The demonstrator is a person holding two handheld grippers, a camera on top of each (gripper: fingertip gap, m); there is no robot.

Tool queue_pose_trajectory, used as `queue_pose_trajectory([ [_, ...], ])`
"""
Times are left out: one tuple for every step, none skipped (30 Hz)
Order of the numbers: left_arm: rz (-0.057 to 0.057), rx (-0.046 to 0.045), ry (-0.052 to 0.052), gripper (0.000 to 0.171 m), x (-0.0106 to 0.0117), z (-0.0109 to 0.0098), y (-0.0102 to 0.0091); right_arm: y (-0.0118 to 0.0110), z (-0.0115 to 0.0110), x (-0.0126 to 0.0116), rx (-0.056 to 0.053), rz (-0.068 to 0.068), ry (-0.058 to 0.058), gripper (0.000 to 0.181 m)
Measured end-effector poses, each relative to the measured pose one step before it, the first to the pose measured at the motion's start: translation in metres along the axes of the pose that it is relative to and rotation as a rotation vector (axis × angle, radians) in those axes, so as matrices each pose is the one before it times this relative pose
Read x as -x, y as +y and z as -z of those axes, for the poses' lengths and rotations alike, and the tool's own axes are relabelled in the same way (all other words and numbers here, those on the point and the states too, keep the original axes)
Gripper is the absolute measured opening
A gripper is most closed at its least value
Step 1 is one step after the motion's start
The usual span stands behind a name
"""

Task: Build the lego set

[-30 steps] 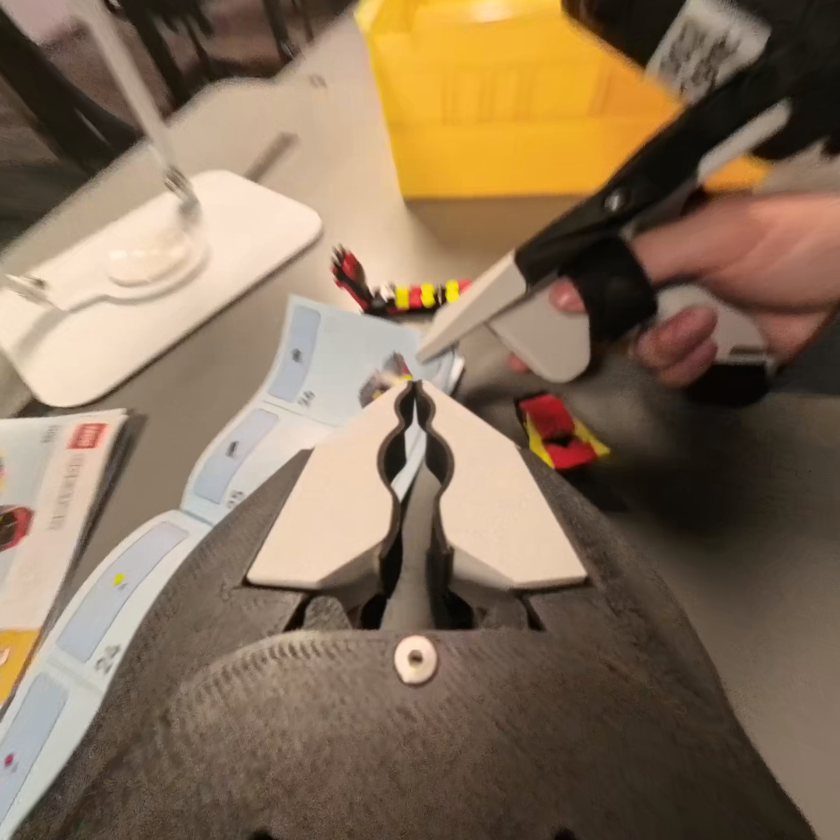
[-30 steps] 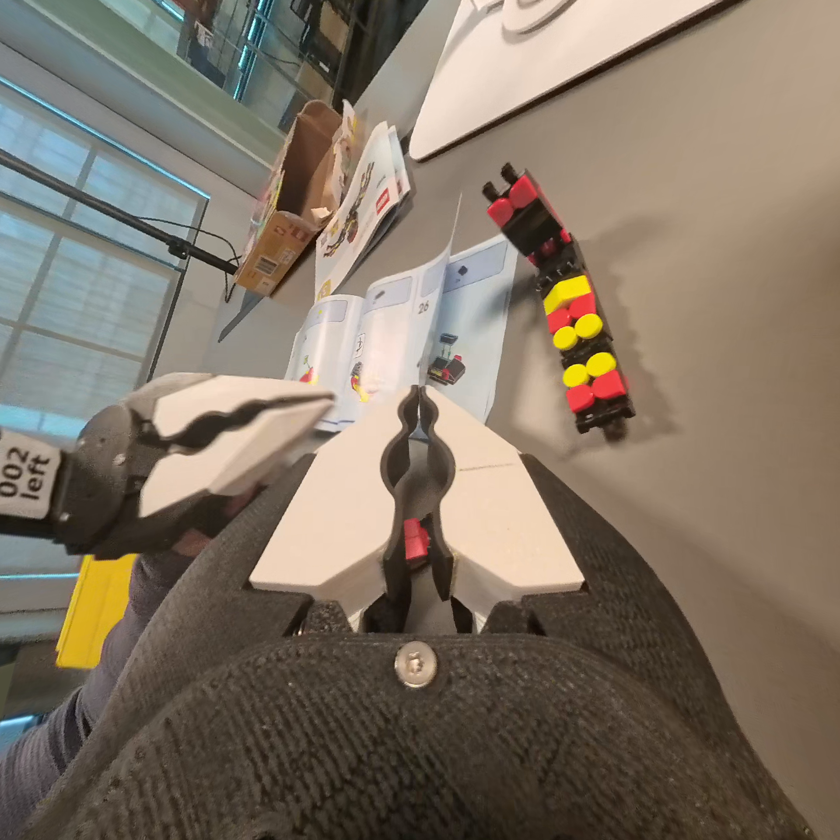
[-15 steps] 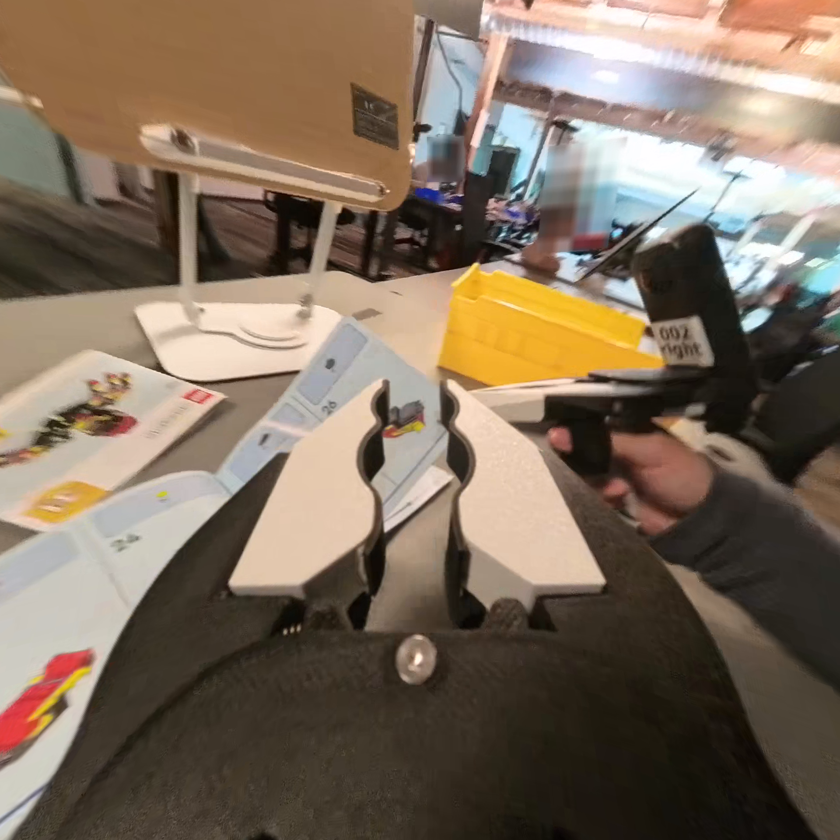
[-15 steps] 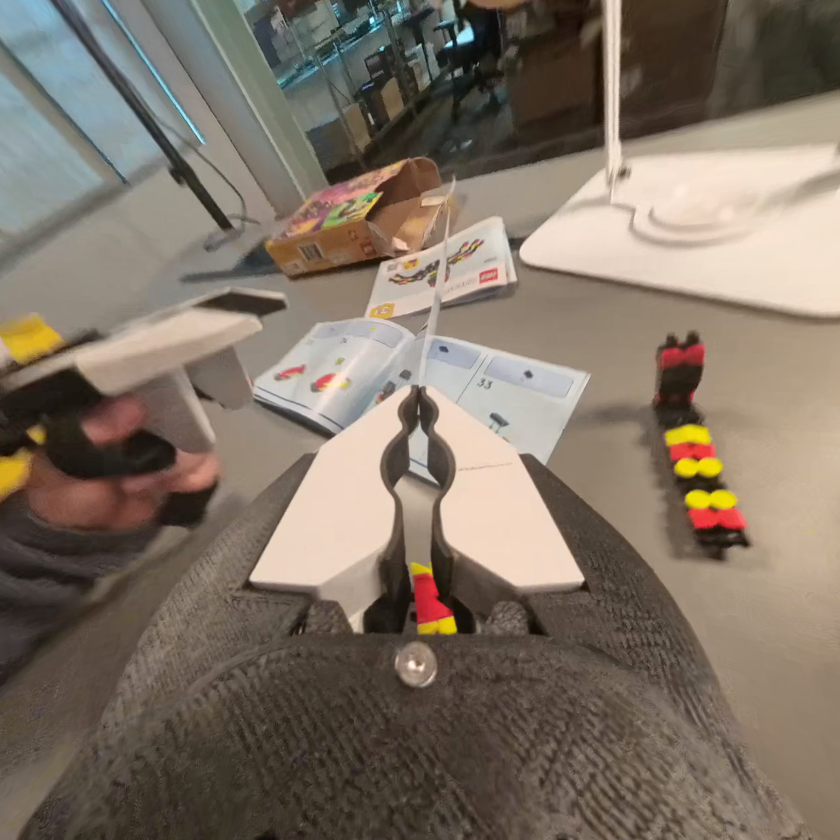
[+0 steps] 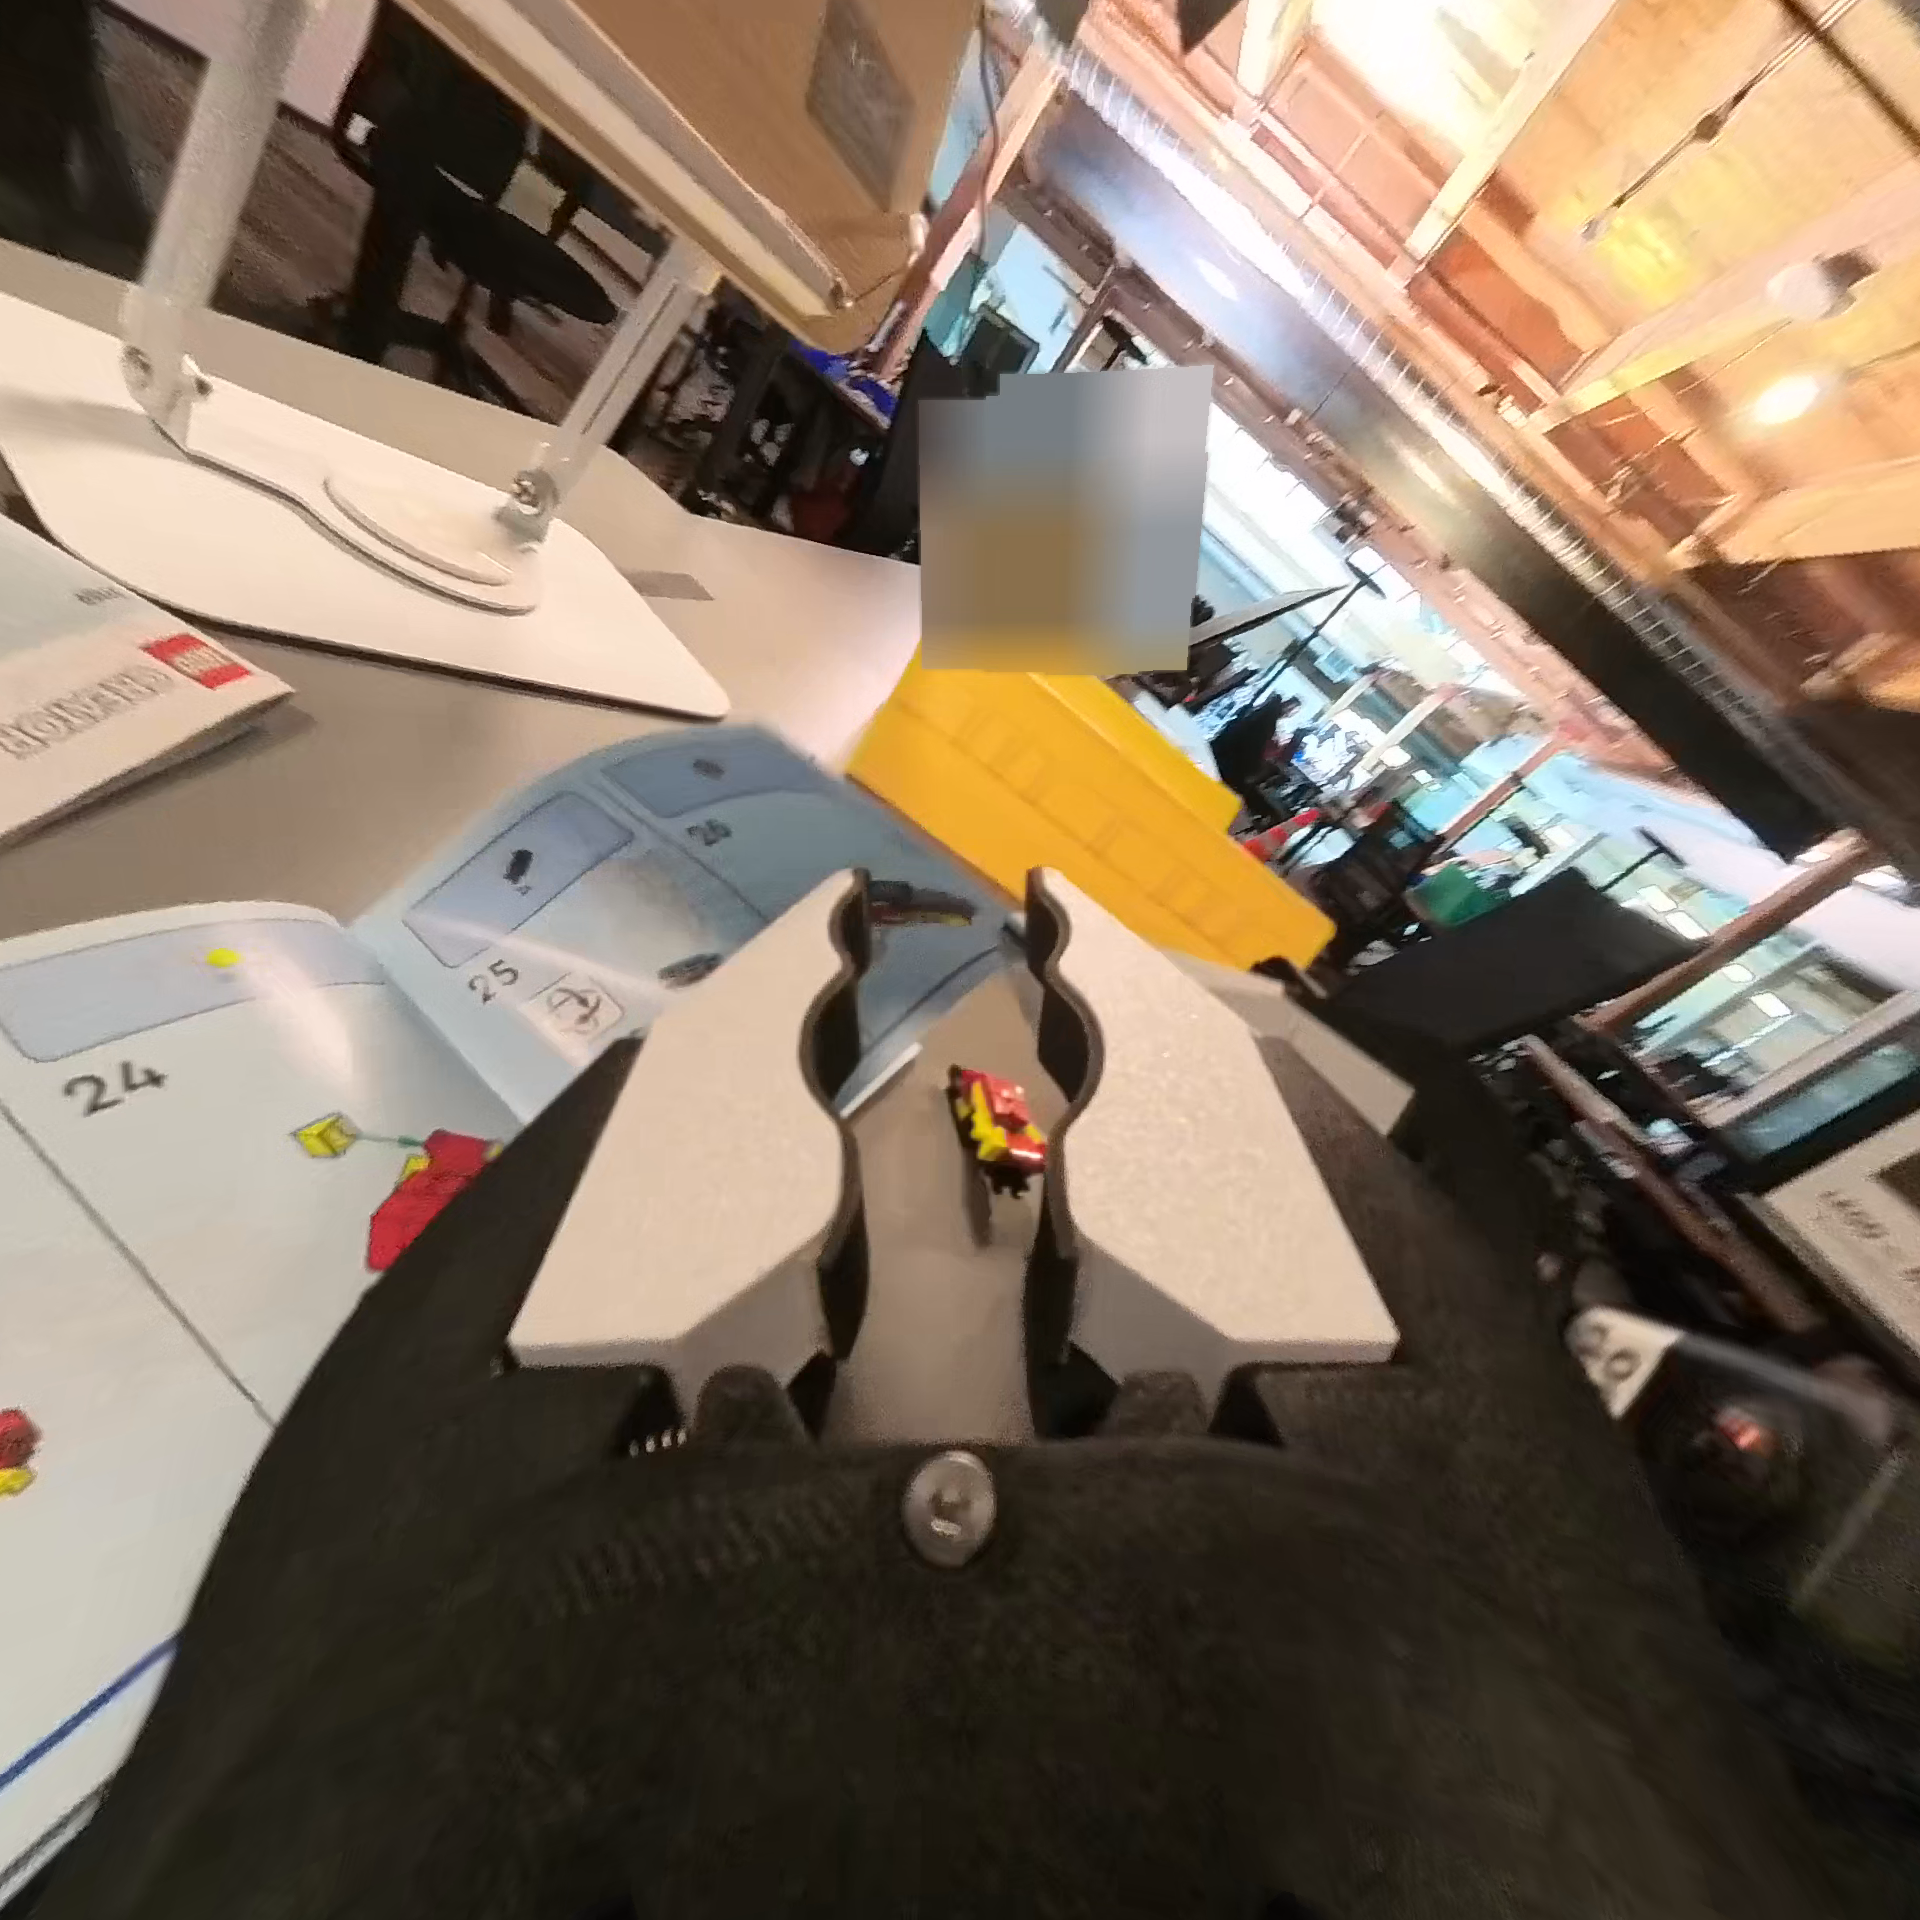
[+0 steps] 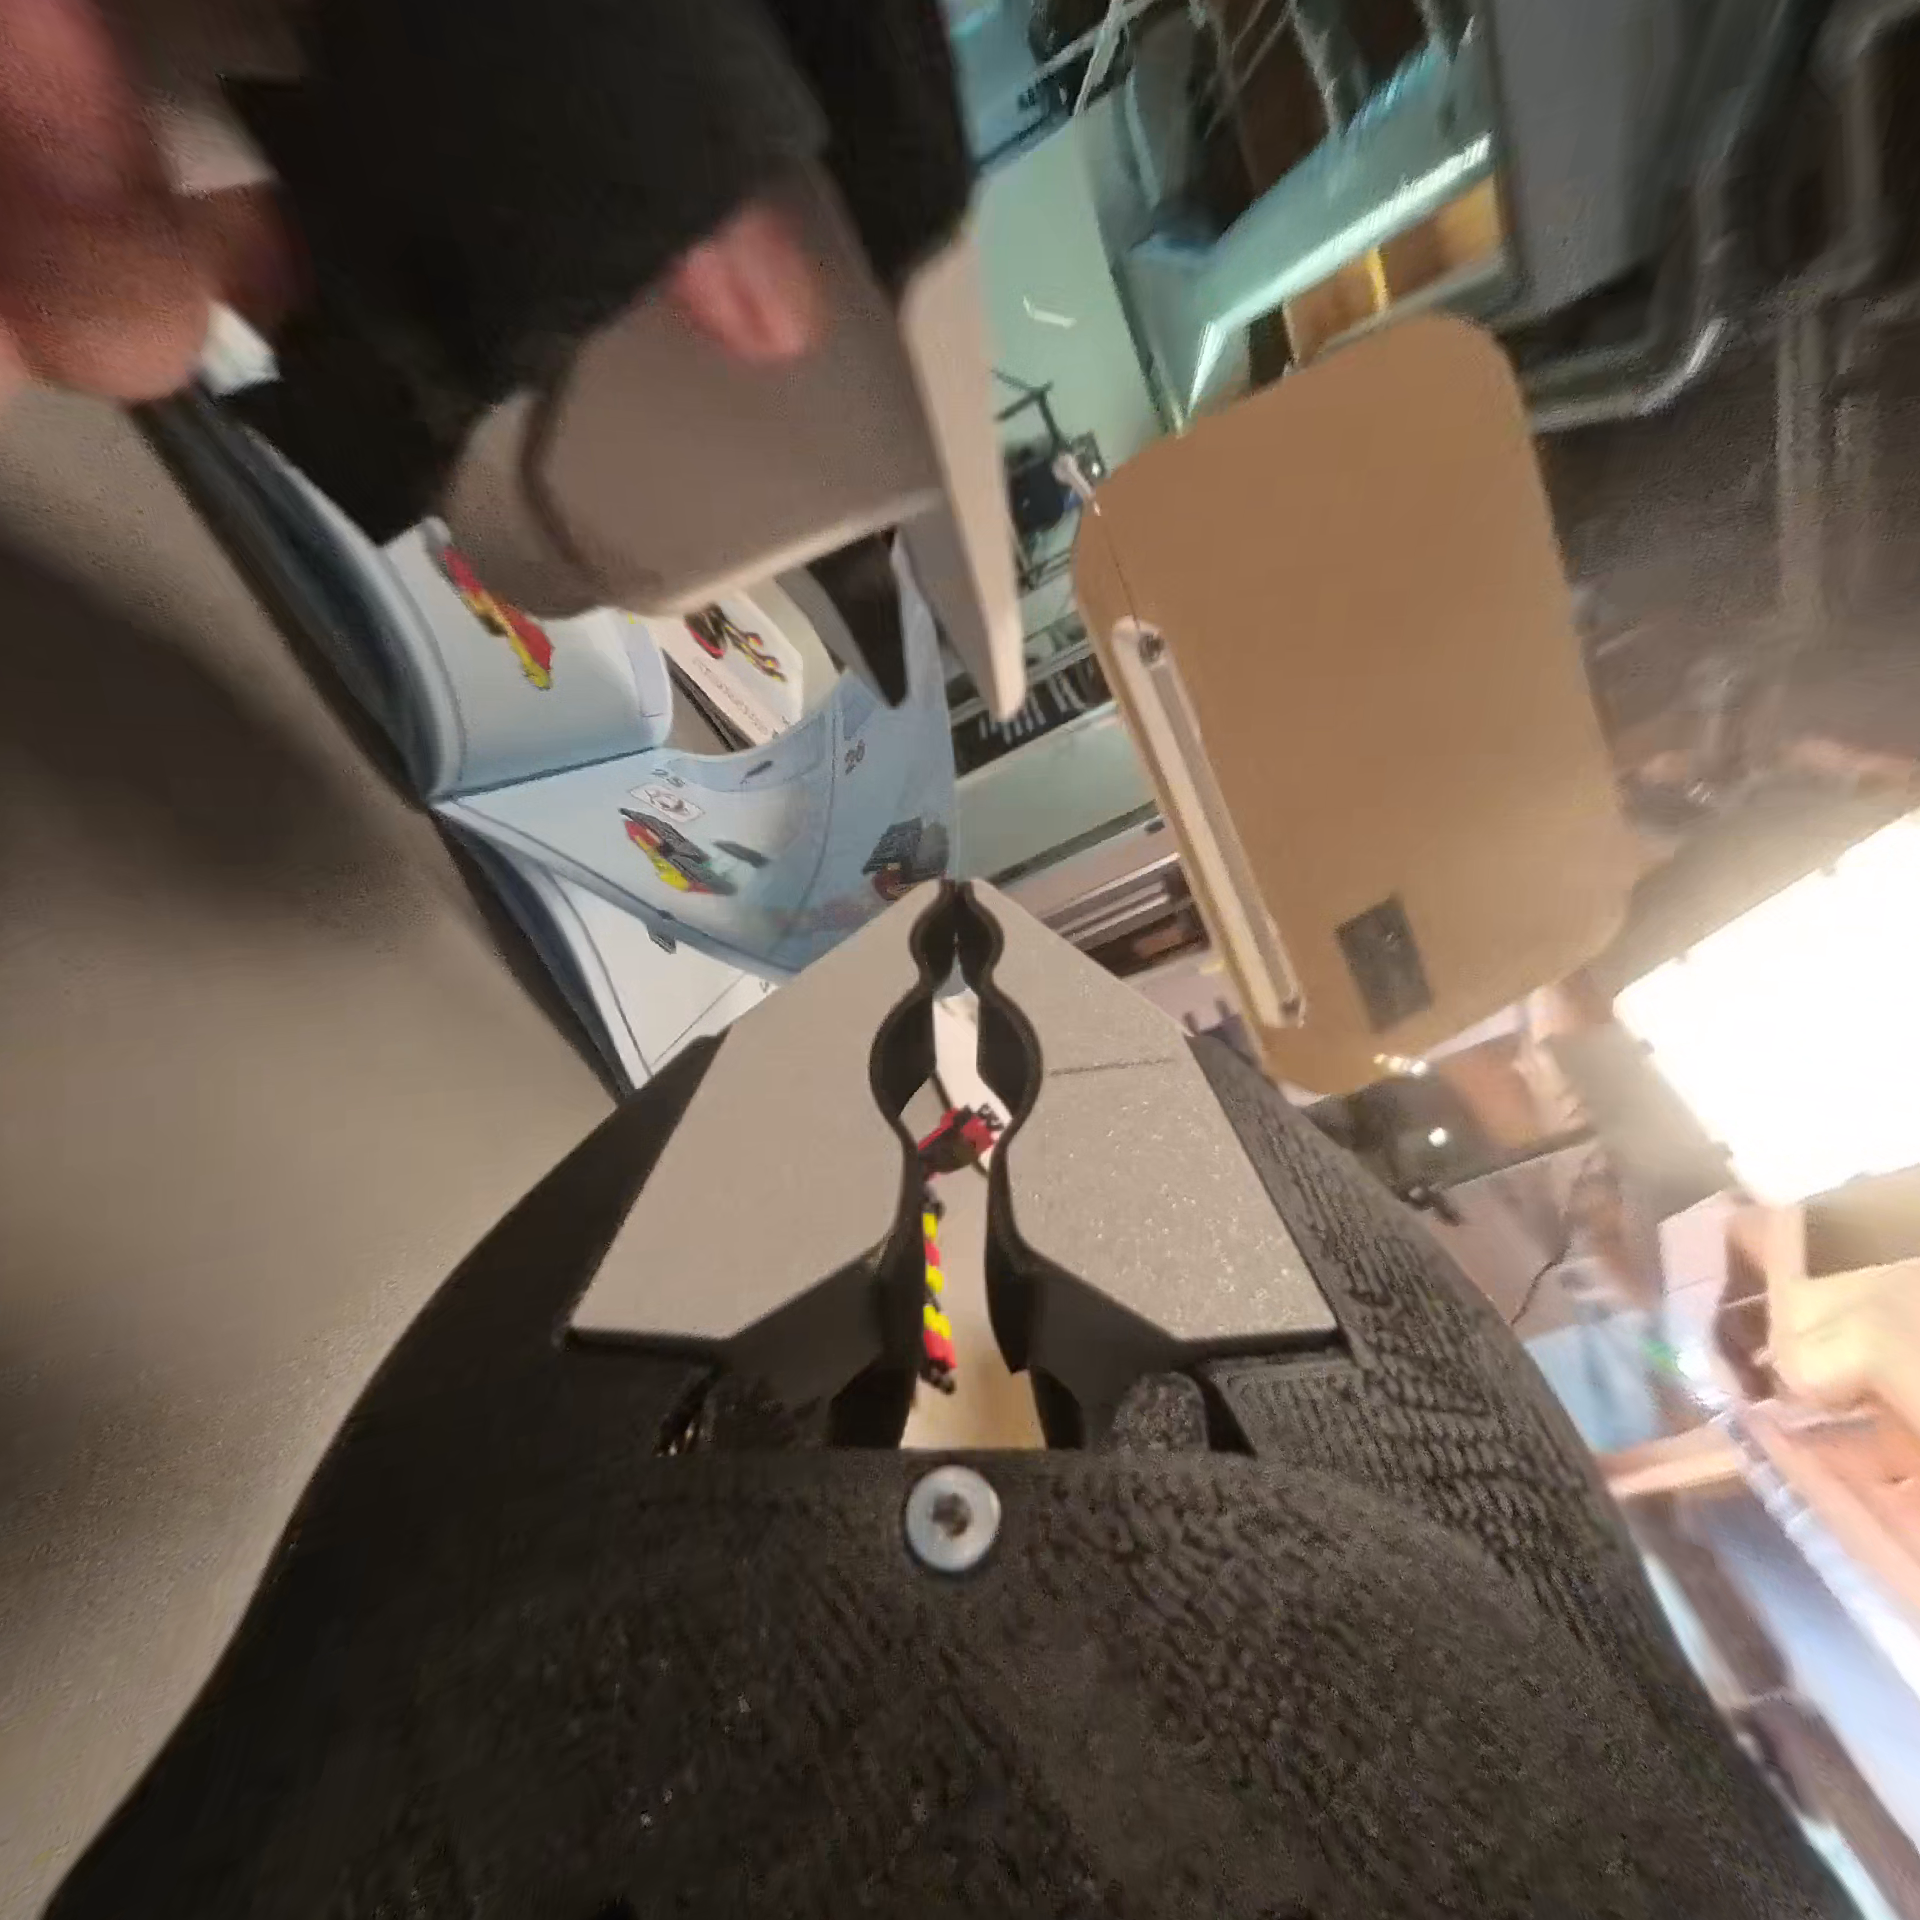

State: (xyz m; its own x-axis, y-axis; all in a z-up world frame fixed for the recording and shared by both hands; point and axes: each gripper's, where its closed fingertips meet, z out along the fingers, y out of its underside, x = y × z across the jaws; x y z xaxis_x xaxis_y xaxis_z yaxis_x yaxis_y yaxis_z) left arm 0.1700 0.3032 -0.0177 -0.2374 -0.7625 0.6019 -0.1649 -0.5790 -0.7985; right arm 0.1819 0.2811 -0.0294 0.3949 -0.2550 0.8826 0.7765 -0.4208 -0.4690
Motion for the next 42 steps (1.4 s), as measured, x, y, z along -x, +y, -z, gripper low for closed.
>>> queue_pose_trajectory([
  [0.0299,-0.00563,0.0234,0.027,-0.0008,0.00031,-0.00043,-0.00331,0.00079,0.00335,-0.017,0.0425,0.0095,0.0],
  [0.0247,-0.00113,0.0205,0.025,-0.00066,0.00011,0.00021,-0.00309,0.00062,0.00252,-0.0123,0.0257,0.0081,0.0],
  [0.018,0.00393,0.0133,0.024,0.00008,-0.00001,0.00085,-0.00272,0.0004,0.00202,-0.0077,0.0099,0.0026,0.0],
  [0.0113,0.00785,0.0084,0.022,0.00045,-0.00005,0.0014,-0.00203,0.00025,0.00116,-0.0042,-0.0057,0.0003,0.0],
  [0.0073,0.0072,0.0054,0.02,0.00053,0.00004,0.0013,-0.00098,0.00011,-0.00013,-0.0011,-0.0168,0.0016,0.0],
  [0.0055,0.00332,0.0084,0.017,-0.0001,0.00014,0.00103,-0.00005,0.0001,-0.00101,0.0014,-0.0215,0.0014,0.0],
  [0.0066,0.00316,0.0151,0.014,-0.00098,-0.00022,0.00092,0.00083,0.00001,-0.00087,0.0029,-0.0226,-0.0014,0.0],
  [0.0074,0.00218,0.019,0.01,-0.00165,-0.00051,0.00085,0.00117,-0.00005,-0.00032,0.0016,-0.0204,-0.0055,0.0],
  [0.0042,-0.0005,0.0131,0.006,-0.00115,-0.00078,0.00046,0.00124,-0.00001,-0.00045,-0.0001,-0.0177,-0.0042,0.0],
  [-0.0025,0.00009,0.0089,0.002,-0.00092,-0.00089,0.00039,0.00099,-0.00007,-0.00048,0.0001,-0.0167,-0.0036,0.0],
  [-0.0068,0.00158,0.004,0.0,-0.00056,-0.00087,0.00037,0.00057,-0.00006,0.00037,-0.0002,-0.0173,-0.0073,0.0],
  [-0.0089,0.00084,-0.001,0.0,0.00008,-0.00073,0.00002,0.00027,-0.00002,0.00049,-0.0006,-0.0152,-0.0075,0.0],
  [-0.0091,-0.00108,0.0014,0.0,-0.00031,-0.00049,-0.00009,0.00003,-0.00002,0.00021,-0.001,-0.0098,-0.0042,0.0],
  [-0.0084,-0.00278,0.0013,0.0,-0.00006,-0.00019,-0.00024,-0.00033,-0.00002,0.00055,-0.0026,-0.0061,-0.0045,0.0],
  [-0.0024,-0.00022,0.0038,0.0,-0.00037,-0.00001,-0.00003,-0.00042,0.00006,0.00114,-0.0041,-0.0075,-0.0078,0.0],
  [0.0025,-0.00016,0.0122,0.0,-0.00128,-0.00001,0.00012,-0.00061,0.00034,0.00089,-0.0072,-0.0129,-0.0081,0.0],
  [0.0032,-0.00635,0.0121,0.0,-0.00122,0.00025,-0.00067,-0.00135,0.0005,0.00083,-0.0127,-0.0215,-0.0117,0.003],
  [0.0058,-0.00976,0.014,0.0,-0.00122,0.00048,-0.00135,-0.00175,0.00078,0.00243,-0.0153,-0.0321,-0.0272,0.012],
  [0.0099,-0.00841,0.0113,0.0,-0.00068,0.00057,-0.00119,-0.00056,0.00042,0.0029,-0.0067,-0.0408,-0.0329,0.021],
  [0.0127,-0.00454,0.0099,0.0,-0.00012,0.00044,-0.0007,0.0013,-0.00022,0.00268,0.007,-0.0436,-0.0326,0.031],
  [0.0128,-0.00301,0.0129,0.0,-0.00077,0.00034,-0.00041,0.00145,-0.00059,0.0036,0.0073,-0.041,-0.0393,0.04],
  [0.0099,0.00052,0.0107,0.0,-0.00062,0.00002,-0.00003,0.00054,-0.00027,0.0027,-0.0018,-0.035,-0.0315,0.044],
  [0.0058,0.00481,0.0122,0.0,-0.00114,-0.00037,0.0009,-0.00027,0.00028,0.00062,-0.008,-0.0268,-0.016,0.044],
  [0.0034,0.00993,0.0211,0.0,-0.00286,-0.00074,0.00158,-0.00174,0.00061,0.00069,-0.0149,-0.0214,-0.0152,0.045],
  [0.002,0.01629,0.0259,0.0,-0.00386,-0.00136,0.00262,-0.00339,0.00117,0.00233,-0.0242,-0.0231,-0.0262,0.045],
  [-0.0007,0.01664,0.026,0.0,-0.00402,-0.00149,0.00278,-0.0039,0.00149,0.00306,-0.0269,-0.0277,-0.0286,0.045],
  [-0.0054,0.01214,0.029,0.0,-0.00477,-0.00129,0.0021,-0.0038,0.00161,0.00206,-0.0254,-0.0284,-0.0219,0.044],
  [-0.005,0.00786,0.0243,0.0,-0.00416,-0.00098,0.00149,-0.00399,0.00178,0.00123,-0.0259,-0.0271,-0.0188,0.041],
  [-0.0015,0.00279,0.0189,0.0,-0.00292,-0.00037,0.00065,-0.00329,0.00166,-0.00004,-0.0236,-0.0254,-0.0123,0.04],
  [0.0031,-0.00492,0.0193,0.0,-0.00268,0.00035,-0.0007,-0.0028,0.00148,-0.00047,-0.0213,-0.0273,-0.0121,0.039],
  [0.0071,-0.0046,0.0178,0.0,-0.00207,0.00036,-0.0006,-0.0024,0.00114,0.00008,-0.0192,-0.0323,-0.0158,0.039],
  [0.0083,-0.0015,0.0117,0.0,-0.00118,0.00015,-0.00014,-0.00176,0.00087,-0.00037,-0.0137,-0.0318,-0.012,0.038],
  [0.0049,0.00041,0.0057,0.0,-0.00038,-0.00004,0.00008,-0.00119,0.00071,-0.00069,-0.0098,-0.0234,-0.0065,0.038],
  [0.0005,0.00294,0.0041,0.0,-0.00049,-0.0003,0.00064,-0.00135,0.00065,-0.00049,-0.0099,-0.0155,-0.0057,0.038],
  [0.0007,0.00417,0.0056,0.0,-0.00076,-0.00051,0.00082,-0.00114,0.00069,-0.00027,-0.0095,-0.0115,-0.0054,0.038],
  [0.003,0.00304,0.009,0.0,-0.00118,-0.00028,0.00063,-0.00106,0.00064,-0.00014,-0.009,-0.0102,-0.006,0.038],
  [0.0055,0.00079,0.0106,0.0,-0.00126,-0.00014,0.00019,-0.00126,0.0007,0.00034,-0.0099,-0.0119,-0.0095,0.038],
  [0.0069,-0.00045,0.0122,0.0,-0.00131,0.00013,0.00005,-0.00136,0.00068,0.00044,-0.0104,-0.014,-0.0114,0.037],
  [0.0081,-0.00043,0.0115,0.0,-0.00126,0.0001,-0.00012,-0.00105,0.00055,0.00001,-0.0082,-0.0145,-0.0086,0.037],
  [0.0069,0.00115,0.0074,0.0,-0.00067,-0.00005,0.00027,-0.00068,0.00052,-0.00035,-0.006,-0.0134,-0.0062,0.037],
  [0.0036,0.0029,0.0056,0.0,-0.0005,-0.0003,0.00041,-0.00082,0.00058,-0.00004,-0.0067,-0.0114,-0.0071,0.036],
  [0.0002,0.0047,0.0049,0.0,-0.00074,-0.00049,0.00091,-0.00085,0.00056,-0.00009,-0.0071,-0.01,-0.0066,0.036],
])
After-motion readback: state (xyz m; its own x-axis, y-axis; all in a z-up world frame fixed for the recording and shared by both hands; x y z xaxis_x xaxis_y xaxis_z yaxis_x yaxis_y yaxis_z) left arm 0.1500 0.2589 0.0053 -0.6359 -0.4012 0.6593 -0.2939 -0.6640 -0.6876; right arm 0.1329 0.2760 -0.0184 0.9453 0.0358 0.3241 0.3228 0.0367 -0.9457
